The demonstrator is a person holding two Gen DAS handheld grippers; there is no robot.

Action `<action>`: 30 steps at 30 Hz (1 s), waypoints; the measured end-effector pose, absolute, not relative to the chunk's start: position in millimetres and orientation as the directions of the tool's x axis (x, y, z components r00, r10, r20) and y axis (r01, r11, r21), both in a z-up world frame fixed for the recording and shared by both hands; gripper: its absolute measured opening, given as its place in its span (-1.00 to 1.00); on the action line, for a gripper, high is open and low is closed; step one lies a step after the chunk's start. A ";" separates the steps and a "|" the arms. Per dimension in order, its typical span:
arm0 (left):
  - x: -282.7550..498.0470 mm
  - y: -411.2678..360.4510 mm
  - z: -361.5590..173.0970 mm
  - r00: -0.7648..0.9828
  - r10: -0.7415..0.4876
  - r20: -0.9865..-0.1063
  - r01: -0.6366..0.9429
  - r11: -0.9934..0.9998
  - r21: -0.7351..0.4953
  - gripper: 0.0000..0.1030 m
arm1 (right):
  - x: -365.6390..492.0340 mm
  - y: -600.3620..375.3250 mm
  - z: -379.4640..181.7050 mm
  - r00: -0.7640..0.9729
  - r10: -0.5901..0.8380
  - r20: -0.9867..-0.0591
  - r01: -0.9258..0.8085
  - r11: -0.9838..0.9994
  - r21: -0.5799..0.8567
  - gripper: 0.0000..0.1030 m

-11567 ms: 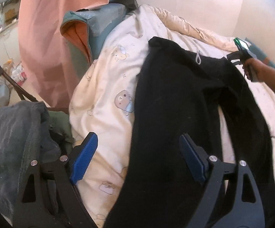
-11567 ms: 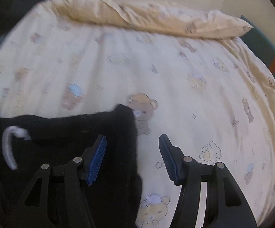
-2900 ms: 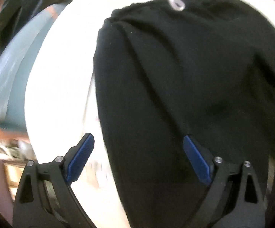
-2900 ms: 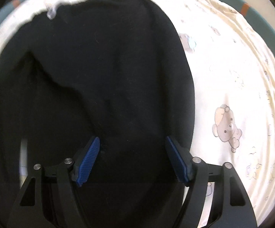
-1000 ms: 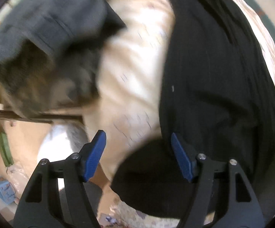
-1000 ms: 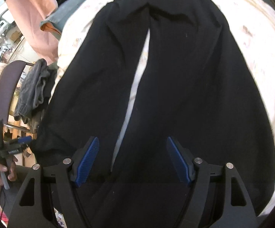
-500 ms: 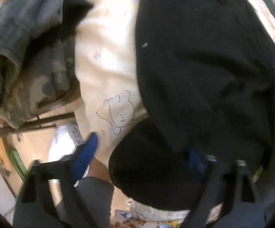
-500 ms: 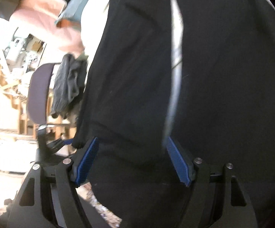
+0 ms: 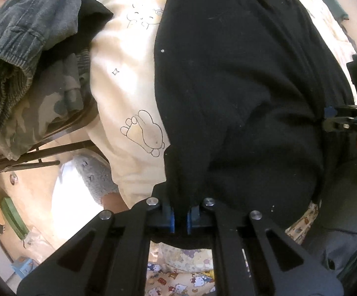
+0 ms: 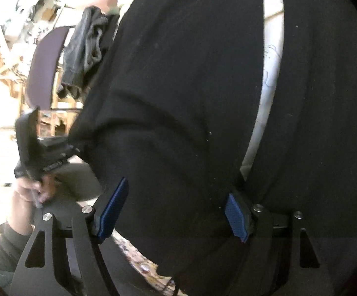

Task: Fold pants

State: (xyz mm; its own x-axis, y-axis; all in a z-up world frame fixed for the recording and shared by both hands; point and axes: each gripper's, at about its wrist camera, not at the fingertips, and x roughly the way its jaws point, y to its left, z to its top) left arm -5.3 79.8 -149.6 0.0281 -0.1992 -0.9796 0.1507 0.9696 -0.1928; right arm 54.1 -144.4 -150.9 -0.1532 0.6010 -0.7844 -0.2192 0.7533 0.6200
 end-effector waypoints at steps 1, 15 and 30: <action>-6.4 78.9 -144.3 0.040 -0.199 -0.979 0.156 0.969 -0.191 -0.93 | 54.9 -144.3 -151.6 -0.132 0.577 -0.806 -0.235 0.772 0.591 0.46; -16.4 92.8 -41.4 0.191 -0.332 -0.924 0.195 0.935 -0.295 -0.94 | 52.2 -150.1 -70.6 0.011 0.639 -0.769 -0.429 0.698 0.573 -0.87; 80.6 109.1 73.4 0.530 -0.395 -0.750 0.204 0.918 -0.339 -0.93 | 122.2 -183.4 55.4 0.256 0.832 -0.493 -0.514 0.549 0.660 -0.87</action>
State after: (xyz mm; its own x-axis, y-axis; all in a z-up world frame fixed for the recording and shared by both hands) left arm 80.6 109.1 73.4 0.5303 -0.3950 -0.7502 0.2041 0.9183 -0.3393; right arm 122.2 -183.4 55.4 0.2556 0.8318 -0.4927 -0.5137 0.5486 0.6596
